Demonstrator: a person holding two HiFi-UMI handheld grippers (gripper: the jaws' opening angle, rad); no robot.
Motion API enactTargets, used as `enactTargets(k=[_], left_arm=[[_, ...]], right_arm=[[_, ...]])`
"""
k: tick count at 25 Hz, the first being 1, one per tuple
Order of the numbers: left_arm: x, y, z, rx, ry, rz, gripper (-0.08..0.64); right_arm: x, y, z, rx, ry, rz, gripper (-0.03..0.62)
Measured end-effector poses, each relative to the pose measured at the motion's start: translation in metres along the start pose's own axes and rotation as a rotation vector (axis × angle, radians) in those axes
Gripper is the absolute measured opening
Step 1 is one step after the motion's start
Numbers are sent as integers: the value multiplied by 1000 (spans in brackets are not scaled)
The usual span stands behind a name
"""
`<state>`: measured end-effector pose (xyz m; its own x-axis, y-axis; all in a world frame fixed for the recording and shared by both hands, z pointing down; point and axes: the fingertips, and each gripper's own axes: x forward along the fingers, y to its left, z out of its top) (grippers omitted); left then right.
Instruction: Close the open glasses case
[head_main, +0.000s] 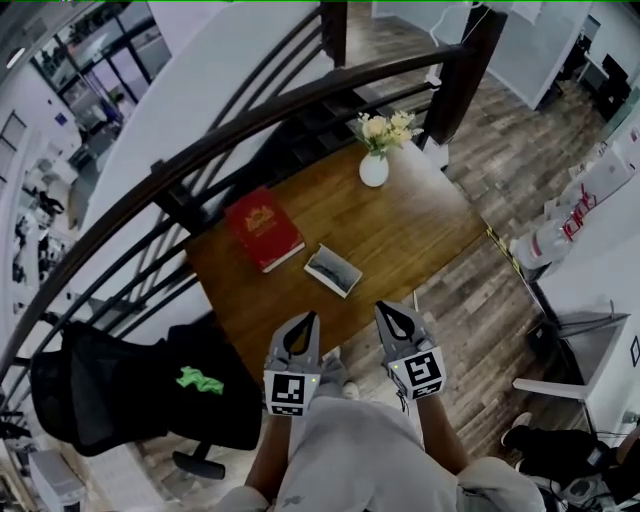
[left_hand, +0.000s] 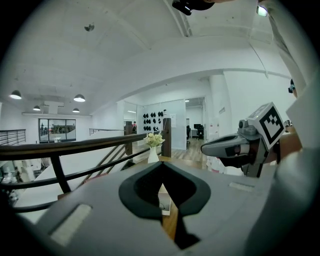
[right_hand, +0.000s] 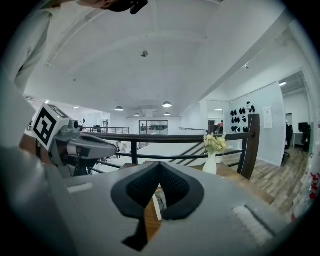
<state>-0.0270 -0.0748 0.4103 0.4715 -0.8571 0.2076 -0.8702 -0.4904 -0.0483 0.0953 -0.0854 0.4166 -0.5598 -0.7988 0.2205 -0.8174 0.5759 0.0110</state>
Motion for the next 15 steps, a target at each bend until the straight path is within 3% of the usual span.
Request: enactTargets(k=[15], left_arm=[[82,34,-71,-94,114,-127,20]], right_arm=[[87,-25,-56,24,177,-21,3]])
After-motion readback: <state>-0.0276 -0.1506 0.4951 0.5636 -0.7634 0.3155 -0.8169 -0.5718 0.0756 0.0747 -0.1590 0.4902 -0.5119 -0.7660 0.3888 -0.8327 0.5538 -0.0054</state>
